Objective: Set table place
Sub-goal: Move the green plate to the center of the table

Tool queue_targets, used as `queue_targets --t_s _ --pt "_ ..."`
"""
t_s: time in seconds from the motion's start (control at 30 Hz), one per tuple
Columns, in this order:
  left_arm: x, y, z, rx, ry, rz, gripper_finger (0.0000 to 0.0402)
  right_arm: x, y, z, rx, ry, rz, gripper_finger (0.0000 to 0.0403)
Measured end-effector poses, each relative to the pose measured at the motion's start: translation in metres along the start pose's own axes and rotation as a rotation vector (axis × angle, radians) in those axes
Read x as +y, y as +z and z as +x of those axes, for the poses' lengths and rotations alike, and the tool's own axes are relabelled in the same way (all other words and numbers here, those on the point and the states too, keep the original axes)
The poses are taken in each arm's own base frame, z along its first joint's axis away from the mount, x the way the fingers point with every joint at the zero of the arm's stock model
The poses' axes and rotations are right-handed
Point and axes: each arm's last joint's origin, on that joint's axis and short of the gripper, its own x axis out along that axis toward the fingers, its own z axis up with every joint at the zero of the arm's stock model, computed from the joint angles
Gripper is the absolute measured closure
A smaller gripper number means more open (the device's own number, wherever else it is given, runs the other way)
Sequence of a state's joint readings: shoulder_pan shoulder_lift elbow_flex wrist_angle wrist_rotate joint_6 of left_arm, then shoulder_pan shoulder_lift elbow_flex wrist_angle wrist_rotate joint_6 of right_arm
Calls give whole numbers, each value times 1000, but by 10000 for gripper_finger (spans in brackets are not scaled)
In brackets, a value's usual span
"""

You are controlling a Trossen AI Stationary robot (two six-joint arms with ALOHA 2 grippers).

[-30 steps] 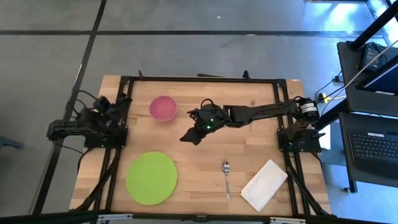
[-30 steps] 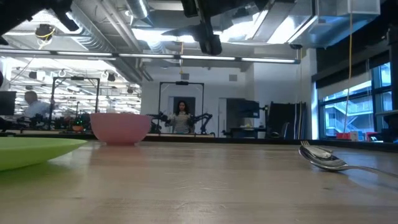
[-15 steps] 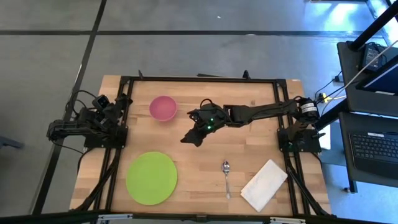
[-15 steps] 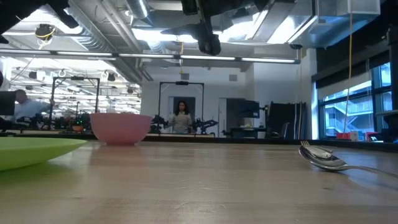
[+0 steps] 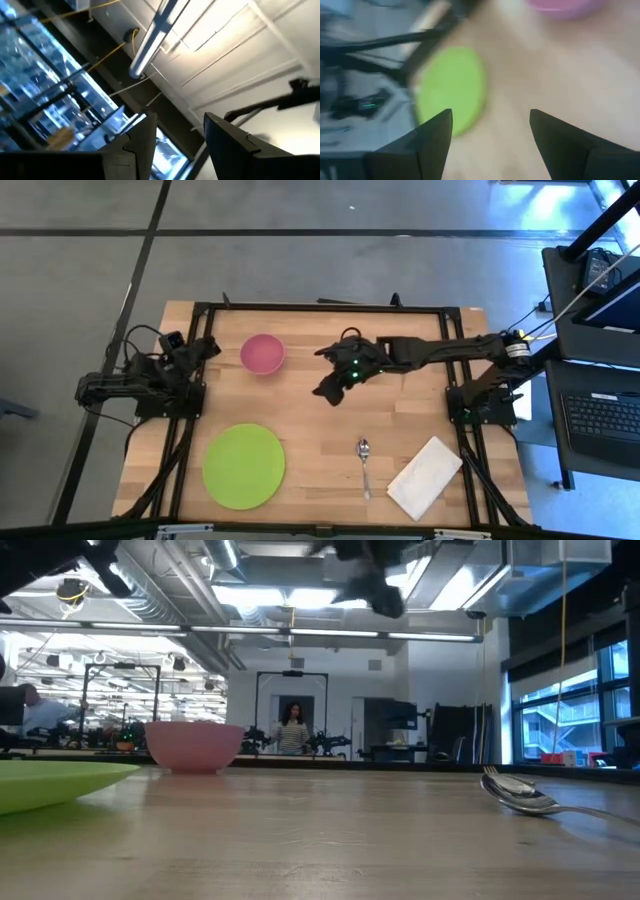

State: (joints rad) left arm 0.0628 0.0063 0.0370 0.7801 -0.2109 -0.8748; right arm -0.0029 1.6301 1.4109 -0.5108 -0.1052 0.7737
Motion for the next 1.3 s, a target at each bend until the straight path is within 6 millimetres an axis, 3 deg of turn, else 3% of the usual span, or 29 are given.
queue_targets --t_s 0.17,0.33,0.47,0.6,0.77,0.9,1.03,1.3 --pt "-27 20 16 -44 0 -4 245 -7 -5 -15 -1 -130 12 134" --pt "-84 58 47 19 62 155 245 -8 -6 -18 10 -142 10 134" --pt "-122 83 74 195 250 299 245 -8 -6 -18 16 -148 8 134" --pt "-134 84 104 454 494 373 245 -8 -7 -18 15 -149 7 134" --pt "-117 51 143 916 633 315 245 -11 -4 -19 9 -155 -1 134" --pt "-90 14 155 1315 707 187 245 -15 0 -19 0 -163 11 134" --pt "-53 -22 155 1625 790 85 245 -16 0 -18 1 -161 8 134" --pt "11 -76 136 1933 706 -21 246 -28 -14 -8 74 -174 68 134"
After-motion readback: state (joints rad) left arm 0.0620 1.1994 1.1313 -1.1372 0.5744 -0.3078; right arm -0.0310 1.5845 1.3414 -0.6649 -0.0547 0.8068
